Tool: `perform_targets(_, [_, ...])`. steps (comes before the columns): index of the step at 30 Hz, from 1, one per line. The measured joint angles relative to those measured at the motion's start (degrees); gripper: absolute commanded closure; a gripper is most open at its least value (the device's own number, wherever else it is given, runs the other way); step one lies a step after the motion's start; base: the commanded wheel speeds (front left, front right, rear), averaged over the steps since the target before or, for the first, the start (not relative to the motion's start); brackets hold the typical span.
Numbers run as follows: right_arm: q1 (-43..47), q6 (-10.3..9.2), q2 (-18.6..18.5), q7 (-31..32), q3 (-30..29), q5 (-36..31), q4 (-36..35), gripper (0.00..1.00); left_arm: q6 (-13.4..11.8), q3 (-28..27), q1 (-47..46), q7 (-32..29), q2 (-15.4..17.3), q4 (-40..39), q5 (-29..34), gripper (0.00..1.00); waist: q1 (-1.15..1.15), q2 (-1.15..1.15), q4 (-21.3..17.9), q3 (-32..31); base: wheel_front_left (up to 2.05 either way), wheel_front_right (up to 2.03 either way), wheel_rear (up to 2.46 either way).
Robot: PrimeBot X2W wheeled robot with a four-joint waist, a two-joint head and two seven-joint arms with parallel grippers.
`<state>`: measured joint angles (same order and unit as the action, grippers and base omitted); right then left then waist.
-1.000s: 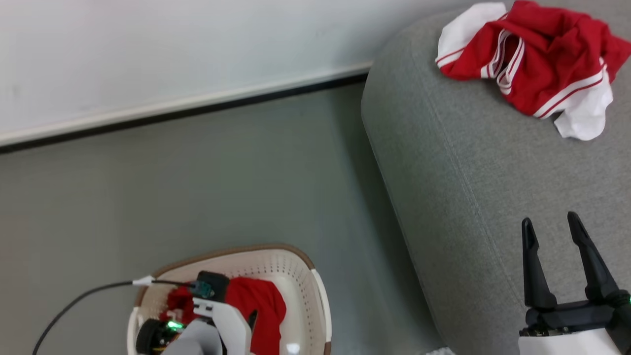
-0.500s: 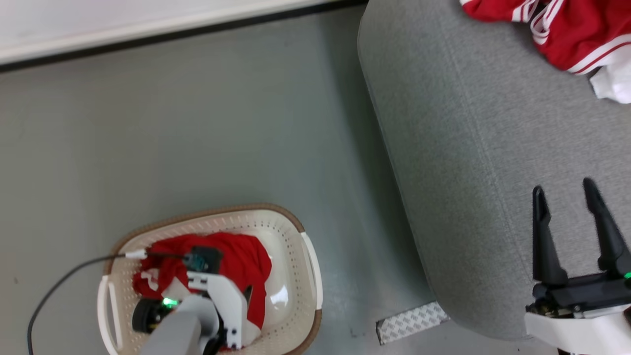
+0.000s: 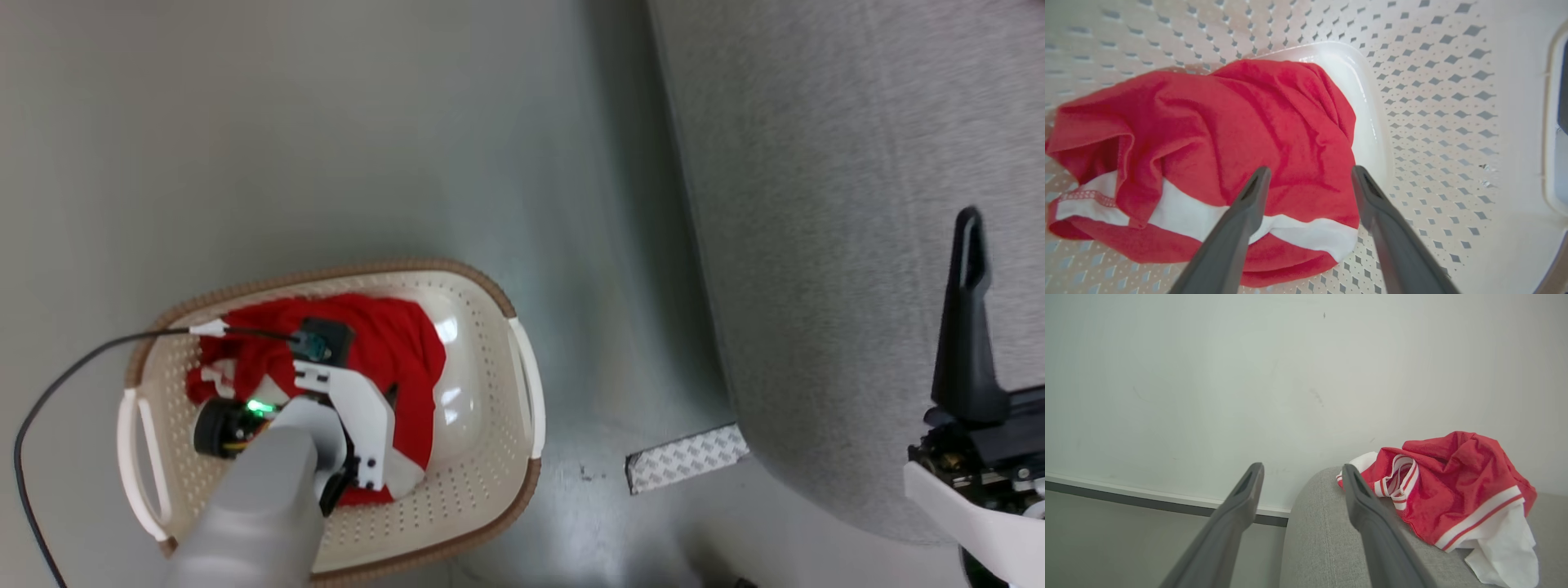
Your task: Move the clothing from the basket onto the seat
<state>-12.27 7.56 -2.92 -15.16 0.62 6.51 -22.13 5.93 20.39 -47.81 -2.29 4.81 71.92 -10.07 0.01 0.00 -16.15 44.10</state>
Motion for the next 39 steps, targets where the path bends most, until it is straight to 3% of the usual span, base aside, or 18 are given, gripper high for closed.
perform_targets(13, [-5.34, 0.0, 0.0, 0.0, 0.54, -0.97, -7.76, 0.0, -0.52, 2.67, -5.69, 0.08, 1.92, 1.08, 1.71, 0.0, 0.0, 0.0, 0.67, 9.66, 0.0, 0.0, 0.0])
perform_targets(35, [-9.51, 0.0, -0.01, 0.0, 2.92, -0.3, -4.75, 0.0, 0.11, 4.79, -9.37, 1.34, 1.69, 1.33, 1.08, 0.0, -0.07, 0.01, 1.73, 17.47, 0.0, 0.0, 0.0])
perform_targets(39, [-9.42, 0.0, -0.01, 0.0, 2.88, -0.3, -4.7, 0.0, 0.36, 5.24, -9.48, 1.72, 1.87, 1.2, 0.9, 0.34, -0.07, 0.01, 1.85, 18.1, 0.0, 0.0, 0.0])
